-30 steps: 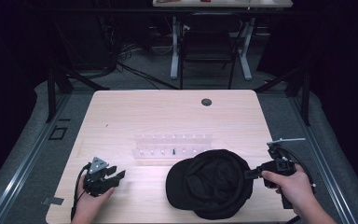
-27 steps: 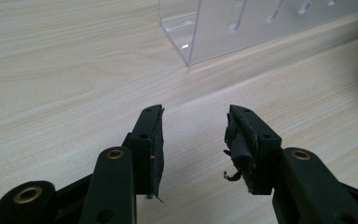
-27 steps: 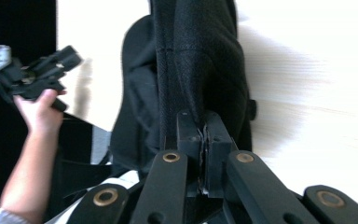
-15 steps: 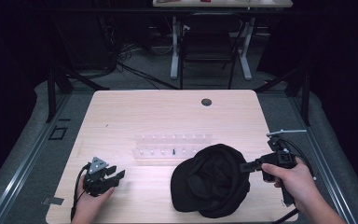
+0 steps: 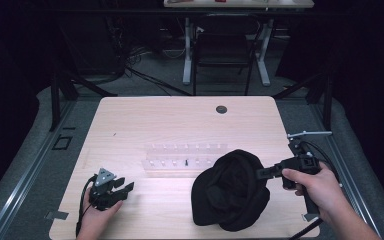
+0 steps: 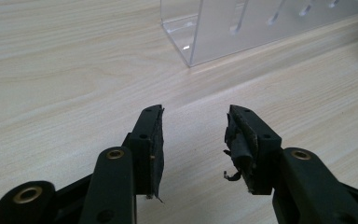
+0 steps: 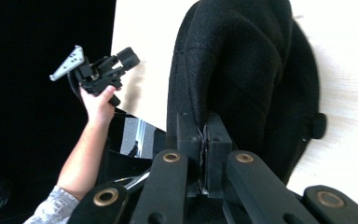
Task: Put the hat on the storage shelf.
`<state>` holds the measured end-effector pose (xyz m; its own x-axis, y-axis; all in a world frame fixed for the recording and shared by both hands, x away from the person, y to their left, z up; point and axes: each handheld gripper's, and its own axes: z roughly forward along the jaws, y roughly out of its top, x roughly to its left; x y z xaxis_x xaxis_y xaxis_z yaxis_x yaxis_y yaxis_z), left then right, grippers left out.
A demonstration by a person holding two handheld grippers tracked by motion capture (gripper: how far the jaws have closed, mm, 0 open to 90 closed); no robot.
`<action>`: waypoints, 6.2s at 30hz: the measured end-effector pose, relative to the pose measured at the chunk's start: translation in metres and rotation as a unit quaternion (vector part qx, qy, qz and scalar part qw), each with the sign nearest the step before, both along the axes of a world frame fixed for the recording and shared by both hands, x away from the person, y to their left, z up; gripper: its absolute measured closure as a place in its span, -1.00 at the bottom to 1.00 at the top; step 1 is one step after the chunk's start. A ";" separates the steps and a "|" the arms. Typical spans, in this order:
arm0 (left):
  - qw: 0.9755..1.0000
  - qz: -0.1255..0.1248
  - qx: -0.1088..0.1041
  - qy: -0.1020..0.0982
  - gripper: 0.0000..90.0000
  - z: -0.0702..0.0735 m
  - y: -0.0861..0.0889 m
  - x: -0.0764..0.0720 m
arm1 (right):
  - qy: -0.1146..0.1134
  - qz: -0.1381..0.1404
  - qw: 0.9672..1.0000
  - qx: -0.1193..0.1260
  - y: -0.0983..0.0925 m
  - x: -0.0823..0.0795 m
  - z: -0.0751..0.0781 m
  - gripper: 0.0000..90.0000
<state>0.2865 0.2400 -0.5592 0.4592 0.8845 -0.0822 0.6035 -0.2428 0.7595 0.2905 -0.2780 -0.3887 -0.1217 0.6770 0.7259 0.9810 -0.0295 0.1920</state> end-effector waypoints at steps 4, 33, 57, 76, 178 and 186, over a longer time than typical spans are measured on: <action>1.000 -0.001 0.001 0.001 0.25 0.000 0.000 0.000 | -0.010 0.003 1.000 0.004 0.000 -0.001 0.011 0.97; 1.000 -0.001 0.002 0.000 0.15 -0.001 -0.001 0.001 | -0.077 -0.040 0.995 0.052 -0.025 0.001 0.066 0.97; 1.000 -0.001 0.001 0.001 0.15 -0.001 0.000 0.001 | -0.102 -0.041 0.992 0.064 -0.016 0.020 0.096 0.97; 1.000 0.001 -0.004 -0.001 0.15 -0.001 0.000 0.002 | -0.123 -0.034 0.989 0.081 0.003 0.045 0.108 0.97; 0.992 -0.092 -0.033 -0.075 0.33 0.069 -0.058 0.006 | -0.101 0.027 0.987 0.123 0.117 0.123 0.066 0.96; 0.990 -0.111 -0.033 -0.077 0.39 0.075 -0.079 0.010 | -0.099 0.028 0.987 0.125 0.120 0.124 0.065 0.96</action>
<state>0.2963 0.1610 -0.4841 0.6527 0.7559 -0.0503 0.4161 -0.3023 0.8576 0.4143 -0.1576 -0.3238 -0.3096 0.4678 0.8279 0.9264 -0.0480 0.3735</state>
